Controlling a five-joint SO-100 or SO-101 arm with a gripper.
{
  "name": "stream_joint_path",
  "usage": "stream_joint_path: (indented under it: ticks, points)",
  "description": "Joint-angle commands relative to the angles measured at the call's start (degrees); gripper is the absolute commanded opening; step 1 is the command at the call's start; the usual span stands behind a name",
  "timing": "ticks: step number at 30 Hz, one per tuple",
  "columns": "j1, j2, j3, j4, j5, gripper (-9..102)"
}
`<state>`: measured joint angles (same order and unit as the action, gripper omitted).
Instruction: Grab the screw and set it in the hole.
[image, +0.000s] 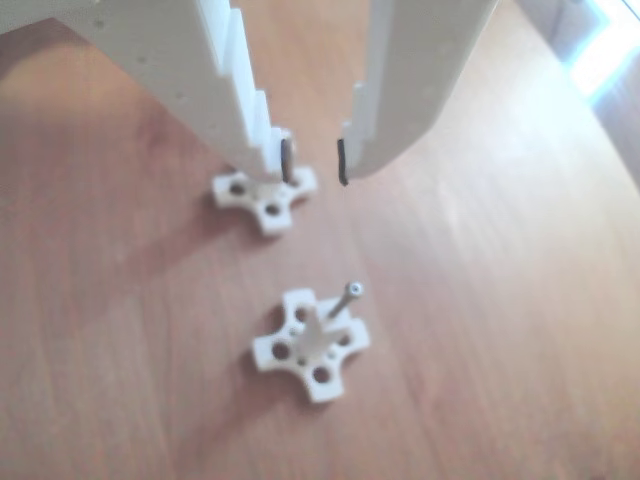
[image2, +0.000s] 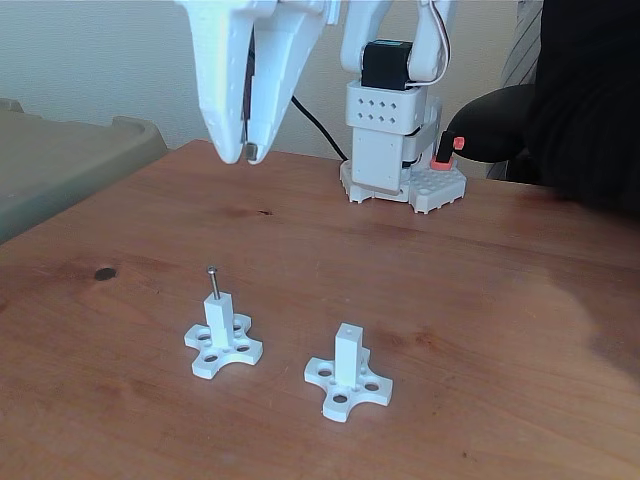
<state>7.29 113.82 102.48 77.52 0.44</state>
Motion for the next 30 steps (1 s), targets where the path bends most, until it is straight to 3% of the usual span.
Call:
stream_joint_path:
  ticks: [1,30]
  points:
    - [-0.1,-1.5,-7.1,0.4,-0.3,6]
    - [1.1,-18.6,-15.8,0.5,0.1,7]
